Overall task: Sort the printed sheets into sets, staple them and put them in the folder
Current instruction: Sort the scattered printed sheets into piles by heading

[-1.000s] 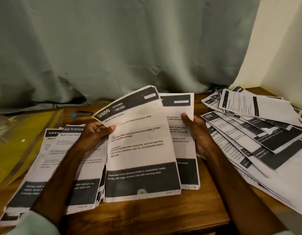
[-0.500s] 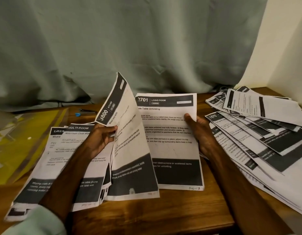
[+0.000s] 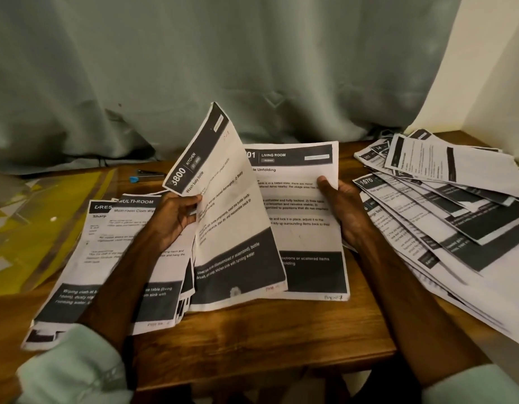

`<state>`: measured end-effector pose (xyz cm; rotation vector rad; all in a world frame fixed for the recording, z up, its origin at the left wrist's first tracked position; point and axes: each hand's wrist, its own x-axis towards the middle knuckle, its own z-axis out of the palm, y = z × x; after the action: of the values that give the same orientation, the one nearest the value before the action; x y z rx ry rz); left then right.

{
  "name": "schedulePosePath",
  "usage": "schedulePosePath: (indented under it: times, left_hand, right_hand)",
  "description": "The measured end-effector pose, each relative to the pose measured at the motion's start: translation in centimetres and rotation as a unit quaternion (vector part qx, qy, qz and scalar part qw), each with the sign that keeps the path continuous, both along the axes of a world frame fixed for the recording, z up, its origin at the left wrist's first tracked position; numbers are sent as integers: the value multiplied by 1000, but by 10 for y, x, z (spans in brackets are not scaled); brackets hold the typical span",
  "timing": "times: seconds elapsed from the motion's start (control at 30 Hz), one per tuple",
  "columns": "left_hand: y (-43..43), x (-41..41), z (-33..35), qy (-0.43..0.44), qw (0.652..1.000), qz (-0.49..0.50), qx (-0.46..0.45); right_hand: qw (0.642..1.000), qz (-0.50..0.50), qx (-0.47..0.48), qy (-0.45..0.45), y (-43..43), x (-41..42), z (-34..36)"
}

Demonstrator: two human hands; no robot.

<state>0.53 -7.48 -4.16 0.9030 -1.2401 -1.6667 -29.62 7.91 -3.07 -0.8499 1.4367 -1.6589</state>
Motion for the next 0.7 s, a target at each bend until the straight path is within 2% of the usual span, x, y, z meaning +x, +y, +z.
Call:
schedulePosePath:
  times: [0.7]
  left_hand:
    - [1,-3,-3,-14,999,31,8]
  right_hand:
    - [1000,-13,6,-5,0,-3,-5]
